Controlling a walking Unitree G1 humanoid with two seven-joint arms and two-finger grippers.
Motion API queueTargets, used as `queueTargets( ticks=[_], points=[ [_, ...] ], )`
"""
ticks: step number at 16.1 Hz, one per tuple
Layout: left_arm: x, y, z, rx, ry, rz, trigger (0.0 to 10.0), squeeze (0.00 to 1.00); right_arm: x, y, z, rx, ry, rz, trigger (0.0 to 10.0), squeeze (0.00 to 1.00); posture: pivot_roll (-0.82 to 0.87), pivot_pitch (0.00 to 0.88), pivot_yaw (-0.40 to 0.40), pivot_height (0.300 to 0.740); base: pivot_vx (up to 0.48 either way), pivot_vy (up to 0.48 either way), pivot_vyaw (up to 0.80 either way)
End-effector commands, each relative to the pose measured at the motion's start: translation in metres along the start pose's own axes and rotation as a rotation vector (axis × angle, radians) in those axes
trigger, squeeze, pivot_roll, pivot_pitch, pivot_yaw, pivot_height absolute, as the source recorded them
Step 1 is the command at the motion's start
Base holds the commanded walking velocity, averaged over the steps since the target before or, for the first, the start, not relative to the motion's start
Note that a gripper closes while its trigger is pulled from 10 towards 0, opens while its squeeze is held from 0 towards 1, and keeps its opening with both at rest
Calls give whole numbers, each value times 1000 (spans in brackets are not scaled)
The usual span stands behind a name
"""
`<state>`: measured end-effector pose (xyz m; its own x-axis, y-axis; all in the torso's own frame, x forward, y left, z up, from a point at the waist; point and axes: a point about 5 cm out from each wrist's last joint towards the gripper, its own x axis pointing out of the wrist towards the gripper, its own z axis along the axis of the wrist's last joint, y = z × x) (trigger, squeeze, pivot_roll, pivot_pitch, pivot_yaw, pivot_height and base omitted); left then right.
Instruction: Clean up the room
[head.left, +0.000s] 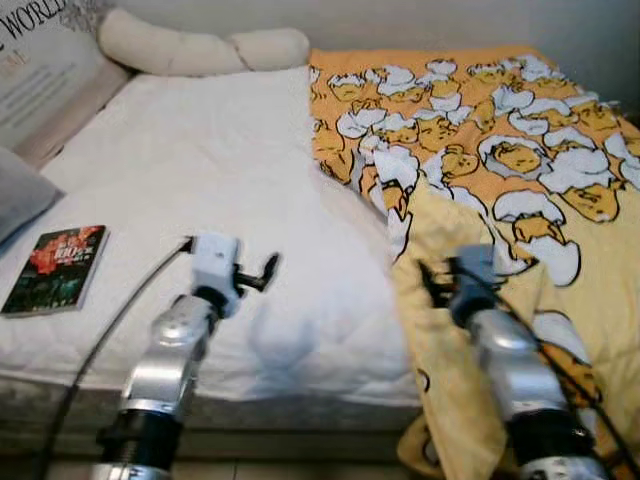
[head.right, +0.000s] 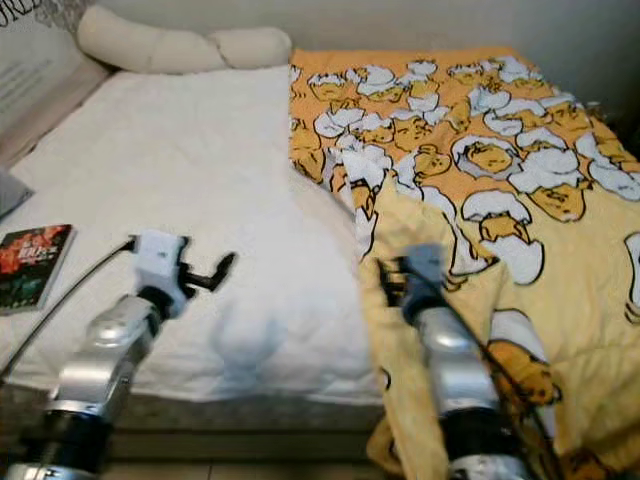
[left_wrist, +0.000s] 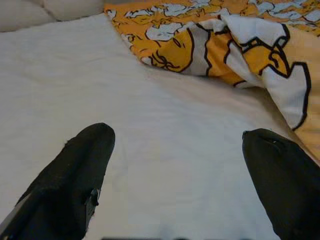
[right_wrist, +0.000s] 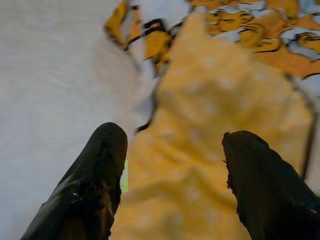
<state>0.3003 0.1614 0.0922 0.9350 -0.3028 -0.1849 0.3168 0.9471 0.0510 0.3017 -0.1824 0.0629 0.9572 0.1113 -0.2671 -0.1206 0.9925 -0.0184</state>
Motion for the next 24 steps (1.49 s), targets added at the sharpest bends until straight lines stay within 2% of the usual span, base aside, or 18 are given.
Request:
queueTargets(
  ticks=[1,2,3,4,5,7,9,10,11,14,16,18,24],
  points=[
    [-4,10,3,14,-3,22,10000,20,2,10,7,27,-22,41,10000,929,-20,0,43,740,0,0,0],
    [-5,8,3,22,0,-7,10000,20,2,9,4,35,3,54,10000,1000,-20,0,43,740,0,0,0],
    [-5,8,3,27,1,-18,10000,16,2,9,3,33,11,59,10000,1000,-22,0,57,740,0,0,0],
    [-6,5,2,49,18,-82,10000,16,6,11,-3,-12,64,74,10000,1000,-23,0,60,740,0,0,0],
    [-10,0,-1,105,64,-223,10000,20,13,13,-15,-99,180,106,10000,1000,-23,0,67,740,0,0,0],
    [-11,-1,-3,133,93,-294,10000,16,17,15,-23,-144,260,132,10000,1000,-25,0,79,740,0,0,0],
    [-13,-3,-4,181,136,-379,10000,16,22,18,-37,-251,389,142,10000,1000,-21,0,95,740,0,0,0],
    [-13,-3,-5,186,142,-390,10000,16,22,17,-38,-264,406,137,10000,1000,-19,0,95,740,0,0,0],
    [-14,-6,-5,187,153,-421,10000,12,22,17,-44,-295,442,122,10000,0,-17,0,98,740,0,0,0],
    [-18,-10,-6,189,173,-480,10000,16,19,7,-58,-470,533,60,10000,0,0,0,92,740,0,0,0],
    [-21,-9,-8,186,179,-491,10000,16,18,0,-59,-460,547,10,10000,0,2,0,79,740,0,0,0],
    [-22,-9,-9,174,181,-493,10000,20,17,-2,-62,-431,560,6,0,0,-5,0,75,740,0,0,0],
    [-26,-15,-12,155,196,-572,10000,16,15,-9,-64,-409,562,-16,0,0,-34,0,73,740,0,0,0]
  ],
)
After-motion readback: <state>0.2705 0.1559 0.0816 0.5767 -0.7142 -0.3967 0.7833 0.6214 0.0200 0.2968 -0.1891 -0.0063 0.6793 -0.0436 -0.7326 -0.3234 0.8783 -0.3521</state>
